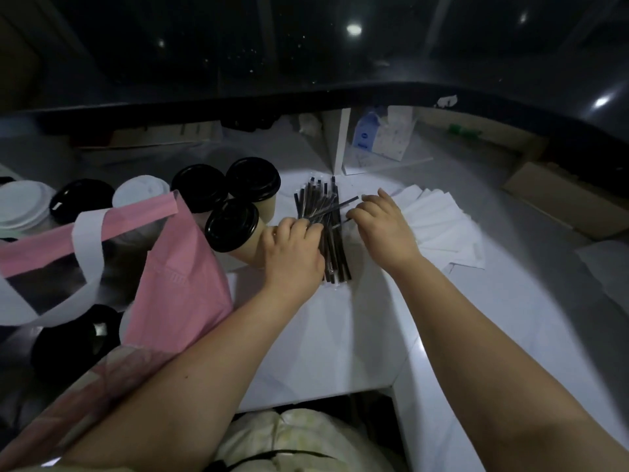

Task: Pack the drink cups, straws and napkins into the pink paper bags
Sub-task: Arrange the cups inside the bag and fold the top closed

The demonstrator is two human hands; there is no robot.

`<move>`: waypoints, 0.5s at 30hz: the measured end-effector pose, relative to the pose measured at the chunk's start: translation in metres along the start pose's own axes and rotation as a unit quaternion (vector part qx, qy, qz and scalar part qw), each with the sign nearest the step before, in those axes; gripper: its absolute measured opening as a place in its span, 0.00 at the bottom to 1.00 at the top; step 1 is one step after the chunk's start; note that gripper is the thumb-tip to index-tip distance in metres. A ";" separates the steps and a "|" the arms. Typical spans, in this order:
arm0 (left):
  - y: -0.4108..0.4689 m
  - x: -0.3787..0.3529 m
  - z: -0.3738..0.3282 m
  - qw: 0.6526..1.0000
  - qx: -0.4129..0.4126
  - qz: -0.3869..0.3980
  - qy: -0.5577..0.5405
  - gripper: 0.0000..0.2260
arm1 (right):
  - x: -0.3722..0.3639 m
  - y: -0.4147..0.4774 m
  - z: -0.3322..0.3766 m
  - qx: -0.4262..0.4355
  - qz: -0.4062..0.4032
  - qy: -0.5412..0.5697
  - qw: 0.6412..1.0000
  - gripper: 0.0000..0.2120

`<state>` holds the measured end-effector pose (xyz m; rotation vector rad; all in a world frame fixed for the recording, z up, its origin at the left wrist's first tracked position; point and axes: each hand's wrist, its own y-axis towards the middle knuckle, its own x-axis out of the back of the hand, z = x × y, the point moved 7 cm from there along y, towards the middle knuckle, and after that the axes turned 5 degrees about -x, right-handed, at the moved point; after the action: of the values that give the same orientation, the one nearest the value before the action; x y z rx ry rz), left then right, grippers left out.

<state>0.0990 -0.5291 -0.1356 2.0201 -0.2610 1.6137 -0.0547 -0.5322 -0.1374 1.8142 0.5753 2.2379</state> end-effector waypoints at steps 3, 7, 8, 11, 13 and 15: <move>0.006 0.003 0.006 1.000 0.007 -0.007 0.006 0.19 | -0.017 0.014 -0.002 -0.019 0.114 -0.022 0.993 0.21; 0.009 0.004 0.006 1.000 0.004 -0.027 0.012 0.19 | -0.034 0.021 -0.001 -0.065 0.184 -0.041 0.980 0.18; 0.010 0.004 0.006 0.999 0.003 -0.029 0.013 0.20 | -0.037 0.024 -0.002 -0.077 0.177 -0.033 0.981 0.16; 0.011 0.001 0.005 0.999 0.003 -0.029 0.015 0.20 | -0.050 0.027 -0.005 -0.094 0.202 -0.054 0.973 0.21; 0.011 0.000 0.005 0.999 0.002 -0.030 0.019 0.20 | -0.055 0.028 -0.006 -0.096 0.213 -0.072 0.970 0.24; 0.012 -0.001 0.005 0.999 -0.001 -0.030 0.021 0.20 | -0.056 0.029 -0.004 -0.096 0.196 -0.083 0.972 0.19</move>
<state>0.0971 -0.5417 -0.1340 1.9720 -0.1854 1.6169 -0.0433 -0.5810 -0.1758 2.1303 -0.0372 2.2391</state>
